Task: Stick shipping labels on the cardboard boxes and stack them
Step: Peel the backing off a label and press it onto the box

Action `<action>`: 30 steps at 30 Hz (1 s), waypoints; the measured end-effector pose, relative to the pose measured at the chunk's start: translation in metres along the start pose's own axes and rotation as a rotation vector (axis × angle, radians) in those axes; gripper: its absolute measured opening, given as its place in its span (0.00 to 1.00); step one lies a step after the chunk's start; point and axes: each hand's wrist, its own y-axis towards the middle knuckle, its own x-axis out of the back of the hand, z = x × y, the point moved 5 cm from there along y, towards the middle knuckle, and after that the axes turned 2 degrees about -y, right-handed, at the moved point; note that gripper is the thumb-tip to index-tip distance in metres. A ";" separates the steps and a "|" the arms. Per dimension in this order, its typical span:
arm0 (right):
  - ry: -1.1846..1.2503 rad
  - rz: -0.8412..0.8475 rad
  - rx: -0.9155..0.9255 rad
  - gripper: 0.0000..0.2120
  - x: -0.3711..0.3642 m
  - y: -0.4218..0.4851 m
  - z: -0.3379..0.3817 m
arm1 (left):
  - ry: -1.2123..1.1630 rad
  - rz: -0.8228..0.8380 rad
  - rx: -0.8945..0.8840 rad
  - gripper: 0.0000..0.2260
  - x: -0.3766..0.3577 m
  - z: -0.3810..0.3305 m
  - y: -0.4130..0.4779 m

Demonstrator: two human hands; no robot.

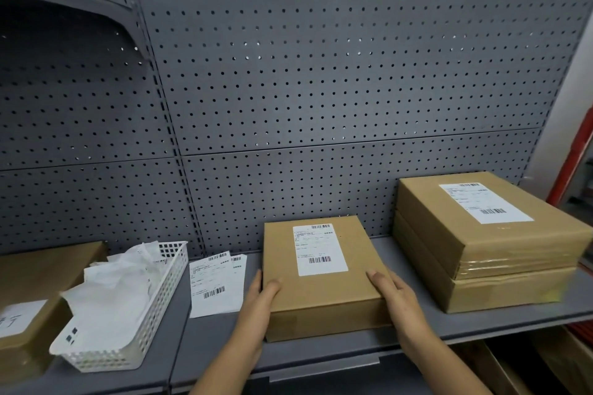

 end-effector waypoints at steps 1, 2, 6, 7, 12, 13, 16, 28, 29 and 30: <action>0.000 -0.014 0.002 0.13 -0.001 -0.002 0.001 | -0.027 -0.002 -0.003 0.36 0.005 0.012 0.011; -0.001 -0.026 0.003 0.12 -0.002 -0.002 0.002 | -0.034 -0.004 -0.008 0.37 0.008 0.017 0.017; -0.005 -0.017 0.018 0.11 -0.004 -0.008 0.016 | -0.024 -0.009 -0.038 0.20 -0.004 -0.026 -0.019; -0.006 -0.010 0.031 0.11 -0.005 -0.009 0.022 | -0.032 -0.010 -0.057 0.15 -0.006 -0.036 -0.025; 0.028 -0.016 0.180 0.12 0.001 -0.012 0.069 | -0.084 -0.044 -0.153 0.10 -0.012 -0.086 -0.035; 0.034 -0.025 0.218 0.18 0.004 -0.013 0.081 | -0.097 -0.044 -0.163 0.08 -0.016 -0.096 -0.038; 0.046 -0.032 0.325 0.30 0.014 -0.017 0.115 | -0.115 -0.015 -0.202 0.07 -0.031 -0.124 -0.046; -0.077 -0.196 0.367 0.09 0.108 -0.009 0.188 | -0.136 0.128 -0.208 0.11 -0.136 -0.168 -0.055; -0.089 -0.211 0.364 0.10 0.120 -0.006 0.191 | -0.128 0.138 -0.205 0.12 -0.148 -0.168 -0.055; -0.087 -0.218 0.362 0.11 0.133 -0.002 0.193 | -0.121 0.148 -0.201 0.14 -0.161 -0.167 -0.056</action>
